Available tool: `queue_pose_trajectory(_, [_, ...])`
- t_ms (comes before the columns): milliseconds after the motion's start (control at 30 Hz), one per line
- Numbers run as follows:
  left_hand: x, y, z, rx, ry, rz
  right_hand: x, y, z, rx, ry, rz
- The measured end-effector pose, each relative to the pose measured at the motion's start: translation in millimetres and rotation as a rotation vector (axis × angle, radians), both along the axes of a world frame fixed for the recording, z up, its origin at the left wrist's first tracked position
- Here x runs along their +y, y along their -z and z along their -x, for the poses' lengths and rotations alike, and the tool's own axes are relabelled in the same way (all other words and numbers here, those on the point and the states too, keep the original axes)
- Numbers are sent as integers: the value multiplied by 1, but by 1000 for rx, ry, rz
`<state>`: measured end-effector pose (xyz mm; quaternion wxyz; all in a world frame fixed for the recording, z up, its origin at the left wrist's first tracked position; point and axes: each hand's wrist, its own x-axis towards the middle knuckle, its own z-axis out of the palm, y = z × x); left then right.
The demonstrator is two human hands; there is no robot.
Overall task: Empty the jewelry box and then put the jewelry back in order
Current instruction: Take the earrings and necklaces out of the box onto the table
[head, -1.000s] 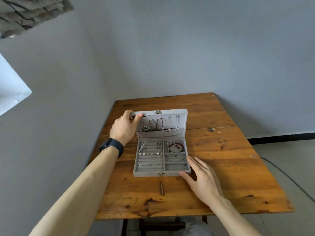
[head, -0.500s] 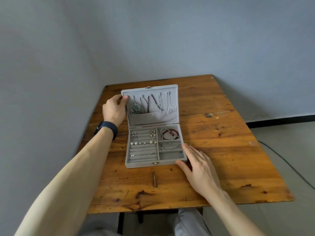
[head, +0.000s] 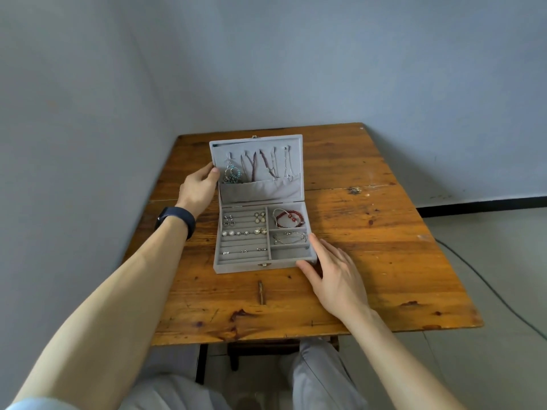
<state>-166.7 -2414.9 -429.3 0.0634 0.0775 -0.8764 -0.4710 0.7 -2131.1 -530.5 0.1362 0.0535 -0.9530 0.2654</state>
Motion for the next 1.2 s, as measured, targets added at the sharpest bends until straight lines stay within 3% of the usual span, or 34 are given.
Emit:
queue_pose_trajectory(267, [7,47,-112,-34,50,109,-1,-10,-4,-45,-6,41])
queue_pose_trajectory(433, [13,77,-161,-45,135,497,-3,-17,-8,-94,-18,55])
queue_pose_trajectory(500, [13,84,-164,-59,125,570,-3,-19,-9,-113,-16,60])
queue_pose_trajectory(733, [11,87,-163,-43,125,583,-9,-29,-9,-162,46,32])
queue_pose_trajectory(867, [9,90,-163,-26,120,572,-30,-57,18,-51,41,-47])
queue_pose_trajectory(1200, [9,96,-164,20,96,522,-113,-124,135,-96,-21,259])
